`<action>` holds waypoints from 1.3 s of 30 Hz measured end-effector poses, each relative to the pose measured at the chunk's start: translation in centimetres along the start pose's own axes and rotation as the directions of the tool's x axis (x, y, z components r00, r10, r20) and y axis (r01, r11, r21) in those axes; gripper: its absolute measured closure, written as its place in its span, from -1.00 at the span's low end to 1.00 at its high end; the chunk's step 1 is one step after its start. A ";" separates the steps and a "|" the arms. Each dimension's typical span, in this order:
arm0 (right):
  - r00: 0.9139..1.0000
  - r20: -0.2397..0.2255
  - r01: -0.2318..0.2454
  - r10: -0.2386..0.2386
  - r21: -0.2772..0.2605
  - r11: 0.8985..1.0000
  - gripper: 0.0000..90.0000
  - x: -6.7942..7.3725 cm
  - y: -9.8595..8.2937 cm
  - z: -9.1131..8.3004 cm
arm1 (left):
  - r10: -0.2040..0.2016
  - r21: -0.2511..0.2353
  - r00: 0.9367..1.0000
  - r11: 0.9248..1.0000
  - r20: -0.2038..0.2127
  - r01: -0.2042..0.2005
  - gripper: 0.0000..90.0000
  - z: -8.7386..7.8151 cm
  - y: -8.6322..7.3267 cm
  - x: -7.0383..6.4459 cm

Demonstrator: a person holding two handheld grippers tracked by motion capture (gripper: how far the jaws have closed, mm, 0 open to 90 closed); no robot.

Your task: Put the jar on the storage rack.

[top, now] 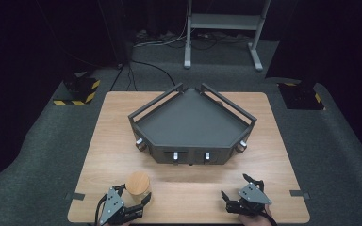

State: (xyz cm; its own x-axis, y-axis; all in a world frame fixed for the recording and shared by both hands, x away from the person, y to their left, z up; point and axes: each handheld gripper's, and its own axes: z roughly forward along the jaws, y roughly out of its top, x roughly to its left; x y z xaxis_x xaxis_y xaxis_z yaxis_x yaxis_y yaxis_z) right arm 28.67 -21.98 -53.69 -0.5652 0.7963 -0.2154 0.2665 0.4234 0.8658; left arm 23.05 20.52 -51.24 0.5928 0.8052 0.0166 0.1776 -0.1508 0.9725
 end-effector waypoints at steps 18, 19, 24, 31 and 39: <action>1.000 -0.002 -0.004 0.004 -0.003 1.000 -0.98 0.0 0.0 0.0 | 0.019 -0.057 0.999 0.998 -0.027 -0.021 -0.44 -1.7 3.9 0.4; 1.000 -0.002 -0.004 0.004 -0.003 1.000 -0.98 0.0 0.0 0.0 | 0.018 -0.058 1.000 0.998 -0.023 -0.019 -0.44 -1.8 4.1 0.4; 1.000 -0.002 -0.005 0.005 -0.003 1.000 -0.98 -0.1 0.0 0.0 | 0.023 -0.065 0.999 0.998 -0.024 -0.025 -0.44 -1.9 5.1 0.6; 1.000 -0.002 -0.007 0.007 -0.002 1.000 -0.98 -0.1 0.0 0.0 | 0.033 -0.076 0.999 0.997 -0.009 -0.033 -0.44 -1.4 6.4 0.5; 1.000 -0.004 -0.007 0.007 -0.004 1.000 -0.98 -0.1 0.0 0.0 | 0.051 -0.082 0.999 0.995 0.001 -0.051 -0.44 -0.6 8.0 0.2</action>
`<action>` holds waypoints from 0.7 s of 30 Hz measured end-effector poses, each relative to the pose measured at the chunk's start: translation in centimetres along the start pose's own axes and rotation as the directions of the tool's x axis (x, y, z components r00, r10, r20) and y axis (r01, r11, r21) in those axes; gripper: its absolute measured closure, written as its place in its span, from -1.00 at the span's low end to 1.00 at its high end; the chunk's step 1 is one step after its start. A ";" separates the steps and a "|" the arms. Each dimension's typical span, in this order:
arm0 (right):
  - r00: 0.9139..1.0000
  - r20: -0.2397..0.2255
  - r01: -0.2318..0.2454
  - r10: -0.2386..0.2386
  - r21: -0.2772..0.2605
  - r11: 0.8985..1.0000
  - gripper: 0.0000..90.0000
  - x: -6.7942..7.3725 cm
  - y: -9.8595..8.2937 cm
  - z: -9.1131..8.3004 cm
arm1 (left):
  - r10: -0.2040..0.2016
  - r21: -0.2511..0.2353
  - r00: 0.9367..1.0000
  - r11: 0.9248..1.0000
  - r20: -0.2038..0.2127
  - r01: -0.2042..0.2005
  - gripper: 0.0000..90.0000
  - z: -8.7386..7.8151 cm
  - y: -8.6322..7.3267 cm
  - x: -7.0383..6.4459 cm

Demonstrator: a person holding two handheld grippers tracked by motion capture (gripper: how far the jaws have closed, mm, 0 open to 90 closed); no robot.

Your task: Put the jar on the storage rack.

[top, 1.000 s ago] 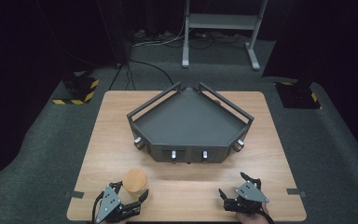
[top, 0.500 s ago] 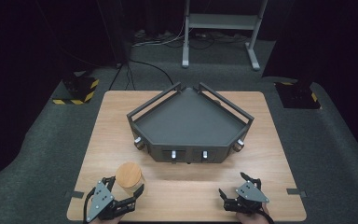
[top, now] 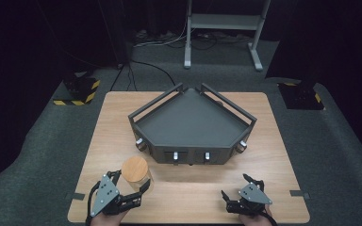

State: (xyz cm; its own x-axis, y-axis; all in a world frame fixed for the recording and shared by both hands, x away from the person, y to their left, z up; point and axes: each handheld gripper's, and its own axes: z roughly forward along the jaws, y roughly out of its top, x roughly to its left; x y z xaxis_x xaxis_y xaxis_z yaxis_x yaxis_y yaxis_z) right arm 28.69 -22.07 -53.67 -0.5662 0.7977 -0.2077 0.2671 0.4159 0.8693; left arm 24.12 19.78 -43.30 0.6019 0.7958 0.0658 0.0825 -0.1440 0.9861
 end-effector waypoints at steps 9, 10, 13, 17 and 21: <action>1.000 -0.001 -0.003 0.003 -0.001 1.000 -0.98 0.0 0.0 0.0 | 0.003 -0.011 1.000 1.000 0.013 -0.003 -0.44 0.9 1.2 0.2; 1.000 0.000 -0.002 0.002 -0.001 1.000 -0.98 0.0 0.0 0.0 | 0.004 -0.010 1.000 1.000 0.014 -0.004 -0.44 1.0 1.3 0.2; 1.000 -0.001 -0.003 0.003 -0.002 1.000 -0.98 0.0 0.0 0.0 | 0.008 -0.012 1.000 1.000 0.015 -0.008 -0.44 1.3 1.7 0.3; 1.000 -0.001 -0.005 0.005 -0.002 1.000 -0.98 -0.1 0.0 0.0 | 0.008 -0.014 1.000 1.000 0.012 -0.008 -0.44 1.6 2.1 0.4; 1.000 0.000 -0.005 0.005 -0.003 1.000 -0.98 -0.1 0.0 0.0 | 0.005 -0.020 1.000 1.000 0.013 -0.005 -0.44 2.0 2.4 0.5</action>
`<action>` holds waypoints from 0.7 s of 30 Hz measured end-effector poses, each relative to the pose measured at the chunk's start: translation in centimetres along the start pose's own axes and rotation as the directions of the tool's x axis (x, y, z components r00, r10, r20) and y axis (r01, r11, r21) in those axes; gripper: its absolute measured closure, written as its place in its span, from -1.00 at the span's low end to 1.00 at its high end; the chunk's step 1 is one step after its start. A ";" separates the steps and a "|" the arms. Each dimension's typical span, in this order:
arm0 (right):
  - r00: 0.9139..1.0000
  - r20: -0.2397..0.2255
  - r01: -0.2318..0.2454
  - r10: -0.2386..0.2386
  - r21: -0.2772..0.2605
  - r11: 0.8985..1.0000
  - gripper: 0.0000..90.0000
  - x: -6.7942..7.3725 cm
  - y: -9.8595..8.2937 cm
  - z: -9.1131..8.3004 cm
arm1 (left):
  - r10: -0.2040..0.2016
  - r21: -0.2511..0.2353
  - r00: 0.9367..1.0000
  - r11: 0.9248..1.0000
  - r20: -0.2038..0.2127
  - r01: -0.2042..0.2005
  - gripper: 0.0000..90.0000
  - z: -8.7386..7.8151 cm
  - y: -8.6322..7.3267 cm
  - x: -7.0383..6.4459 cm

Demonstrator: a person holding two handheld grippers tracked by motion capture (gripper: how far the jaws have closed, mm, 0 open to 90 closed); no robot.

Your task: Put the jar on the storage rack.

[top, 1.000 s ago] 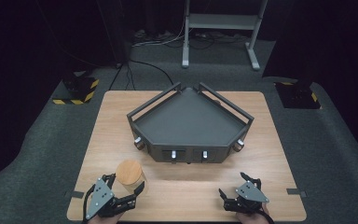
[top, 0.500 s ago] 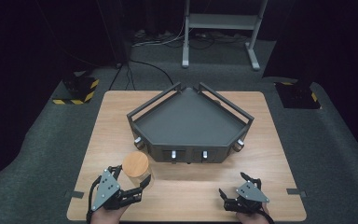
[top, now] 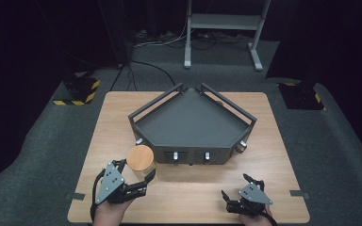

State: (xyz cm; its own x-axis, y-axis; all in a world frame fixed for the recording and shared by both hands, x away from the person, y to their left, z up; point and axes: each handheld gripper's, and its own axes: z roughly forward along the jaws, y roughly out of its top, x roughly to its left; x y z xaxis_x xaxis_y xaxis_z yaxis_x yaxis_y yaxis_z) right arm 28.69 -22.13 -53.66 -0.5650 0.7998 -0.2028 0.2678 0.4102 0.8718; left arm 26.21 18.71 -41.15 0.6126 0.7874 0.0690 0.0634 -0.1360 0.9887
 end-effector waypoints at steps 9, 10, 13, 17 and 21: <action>1.000 -0.002 -0.003 0.003 -0.001 1.000 -0.98 0.0 0.0 0.0 | 0.013 -0.011 1.000 1.000 0.009 -0.013 -0.44 1.0 1.5 0.1; 1.000 -0.002 -0.003 0.003 -0.001 1.000 -0.98 0.0 0.0 0.0 | 0.014 -0.011 1.000 1.000 0.010 -0.014 -0.44 1.1 1.6 0.2; 1.000 -0.003 -0.003 0.003 -0.001 1.000 -0.98 0.0 0.0 0.0 | 0.011 -0.015 1.000 1.000 0.014 -0.011 -0.44 1.5 1.9 0.2; 1.000 -0.005 -0.005 0.005 -0.001 1.000 -0.98 -0.1 0.0 0.0 | 0.011 -0.019 1.000 1.000 0.016 -0.011 -0.44 2.0 2.3 0.3; 1.000 -0.006 -0.006 0.006 -0.002 1.000 -0.98 -0.1 0.0 0.0 | 0.003 -0.025 1.000 1.000 0.023 -0.002 -0.44 2.6 2.8 0.3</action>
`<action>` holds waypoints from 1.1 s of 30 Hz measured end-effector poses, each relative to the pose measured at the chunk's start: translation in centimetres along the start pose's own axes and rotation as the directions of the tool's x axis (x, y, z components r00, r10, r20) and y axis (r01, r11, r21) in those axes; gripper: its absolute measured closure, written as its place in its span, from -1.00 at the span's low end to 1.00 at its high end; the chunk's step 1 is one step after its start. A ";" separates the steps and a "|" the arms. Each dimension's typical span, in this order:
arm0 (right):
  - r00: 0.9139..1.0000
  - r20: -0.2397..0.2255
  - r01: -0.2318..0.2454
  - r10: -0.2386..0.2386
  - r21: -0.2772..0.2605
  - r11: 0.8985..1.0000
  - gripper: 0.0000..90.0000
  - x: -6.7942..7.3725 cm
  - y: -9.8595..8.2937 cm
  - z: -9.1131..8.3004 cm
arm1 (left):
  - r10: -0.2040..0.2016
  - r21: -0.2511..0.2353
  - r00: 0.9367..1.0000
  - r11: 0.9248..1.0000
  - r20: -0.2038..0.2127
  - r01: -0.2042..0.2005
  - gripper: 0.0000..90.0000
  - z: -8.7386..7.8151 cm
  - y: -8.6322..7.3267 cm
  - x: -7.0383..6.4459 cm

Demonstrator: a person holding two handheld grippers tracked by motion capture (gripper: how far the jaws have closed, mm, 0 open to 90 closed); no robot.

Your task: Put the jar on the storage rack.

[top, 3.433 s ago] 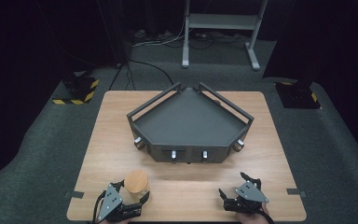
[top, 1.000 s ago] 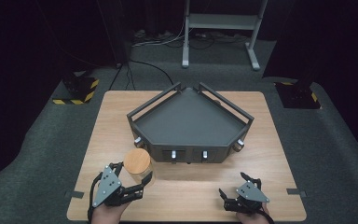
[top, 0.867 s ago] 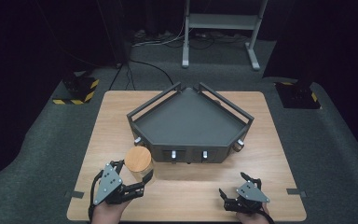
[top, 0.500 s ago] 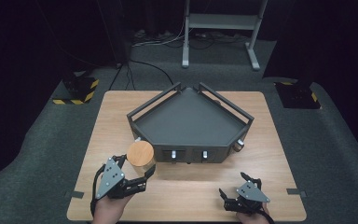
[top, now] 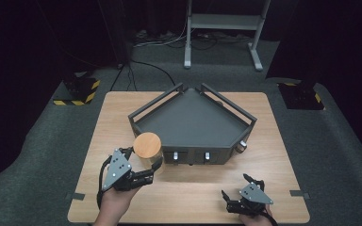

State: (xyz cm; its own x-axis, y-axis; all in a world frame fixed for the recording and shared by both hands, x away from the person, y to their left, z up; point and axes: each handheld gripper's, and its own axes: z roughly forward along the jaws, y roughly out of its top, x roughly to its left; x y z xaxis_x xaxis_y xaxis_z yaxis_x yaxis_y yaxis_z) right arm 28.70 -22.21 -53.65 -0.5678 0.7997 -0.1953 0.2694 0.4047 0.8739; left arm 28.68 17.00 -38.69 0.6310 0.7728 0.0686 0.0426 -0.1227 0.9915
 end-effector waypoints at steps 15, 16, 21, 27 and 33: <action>1.000 -0.004 -0.003 0.003 -0.003 1.000 -0.98 0.0 0.0 0.0 | 0.006 -0.021 1.000 1.000 0.009 -0.006 -0.44 1.8 1.8 0.1; 1.000 -0.004 -0.003 0.003 -0.003 1.000 -0.98 -0.1 0.0 0.0 | 0.006 -0.023 1.000 1.000 0.009 -0.006 -0.44 1.9 1.9 0.1; 1.000 -0.005 -0.004 0.004 -0.004 1.000 -0.98 -0.1 0.0 0.0 | 0.007 -0.028 1.000 1.000 0.009 -0.007 -0.44 2.6 2.2 0.1; 1.000 -0.006 -0.003 0.003 -0.006 1.000 -0.98 -0.1 0.0 0.0 | 0.012 -0.027 1.000 1.000 0.009 -0.012 -0.44 3.6 2.4 0.1; 1.000 -0.007 -0.005 0.005 -0.008 1.000 -0.98 -0.1 0.0 -0.1 | 0.014 -0.029 1.000 0.999 0.003 -0.014 -0.44 4.5 2.8 0.3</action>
State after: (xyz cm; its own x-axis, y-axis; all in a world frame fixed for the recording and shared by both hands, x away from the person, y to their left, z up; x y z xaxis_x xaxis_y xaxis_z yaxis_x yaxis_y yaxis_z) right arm 28.69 -22.31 -53.63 -0.5717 0.7985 -0.1883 0.2655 0.3972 0.8785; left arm 32.49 14.06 -36.44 0.6339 0.7690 0.0822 0.0111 -0.1154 0.9933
